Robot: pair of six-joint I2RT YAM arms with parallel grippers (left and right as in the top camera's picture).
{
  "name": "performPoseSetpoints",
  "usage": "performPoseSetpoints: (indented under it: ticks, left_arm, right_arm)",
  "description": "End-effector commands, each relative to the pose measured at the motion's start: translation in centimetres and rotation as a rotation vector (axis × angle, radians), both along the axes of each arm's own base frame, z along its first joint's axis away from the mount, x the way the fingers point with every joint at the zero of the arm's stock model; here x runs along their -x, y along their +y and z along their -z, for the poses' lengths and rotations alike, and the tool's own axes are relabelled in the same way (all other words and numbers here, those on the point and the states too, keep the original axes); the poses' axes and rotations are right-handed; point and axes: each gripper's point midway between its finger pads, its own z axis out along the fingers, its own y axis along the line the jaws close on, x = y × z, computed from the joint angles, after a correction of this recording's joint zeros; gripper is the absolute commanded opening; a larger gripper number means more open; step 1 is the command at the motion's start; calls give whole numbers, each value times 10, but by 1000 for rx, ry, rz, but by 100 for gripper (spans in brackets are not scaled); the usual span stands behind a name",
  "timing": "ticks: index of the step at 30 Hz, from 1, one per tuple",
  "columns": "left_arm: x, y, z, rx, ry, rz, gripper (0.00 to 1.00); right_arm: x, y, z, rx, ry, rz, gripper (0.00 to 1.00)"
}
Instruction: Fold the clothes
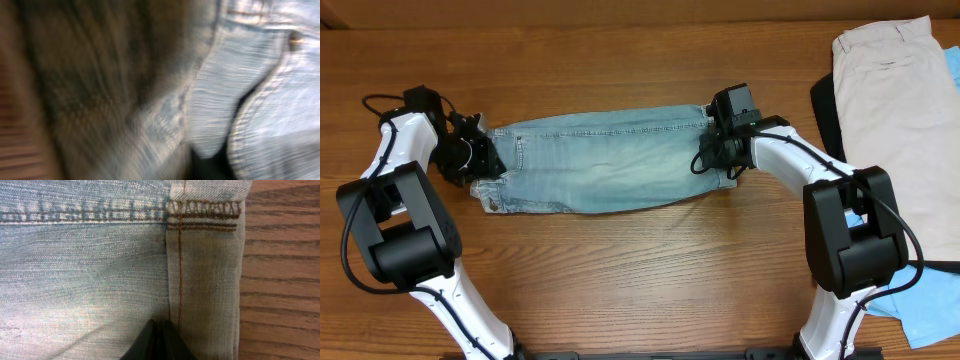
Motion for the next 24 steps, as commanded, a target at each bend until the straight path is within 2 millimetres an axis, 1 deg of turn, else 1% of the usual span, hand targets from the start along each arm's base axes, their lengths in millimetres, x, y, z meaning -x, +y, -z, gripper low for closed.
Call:
performPoseSetpoints:
  ticks: [1, 6, 8, 10, 12, 14, 17, 18, 19, 21, 24]
  left_arm:
    - [17, -18, 32, 63, 136, -77, 4]
    - [13, -16, 27, 58, 130, -107, 4]
    - [10, -14, 17, 56, 125, -107, 4]
    - [4, -11, 1, 46, 111, -107, 4]
    - [-5, -6, -20, 24, 88, -106, 4]
    - [-15, 0, -47, -3, 52, -101, 4]
    - [-27, 6, -96, -42, -23, -69, 4]
    - [-28, 8, -108, -62, -35, -69, 4]
    - [-29, 12, -126, -92, -54, -69, 4]
    - [-30, 14, -151, -137, -84, -58, 4]
    - [-31, 5, -183, -176, -141, -10, 4]
  right_arm:
    - [8, -9, 15, 36, 45, 19, 8]
    - [11, -5, 16, 13, 58, 10, 8]
    - [13, -1, 14, -9, 74, 1, 8]
    - [16, 5, 11, -41, 95, -11, 8]
    - [17, 13, 5, -84, 108, -25, 7]
    - [17, 22, -3, -133, 118, -42, 7]
    - [18, 29, -13, -176, 135, -33, 7]
    - [19, 30, -16, -180, 139, -32, 7]
    - [20, 31, -19, -190, 145, -36, 7]
    - [21, 34, -22, -204, 155, -41, 7]
    - [23, 35, -23, -210, 162, -42, 7]
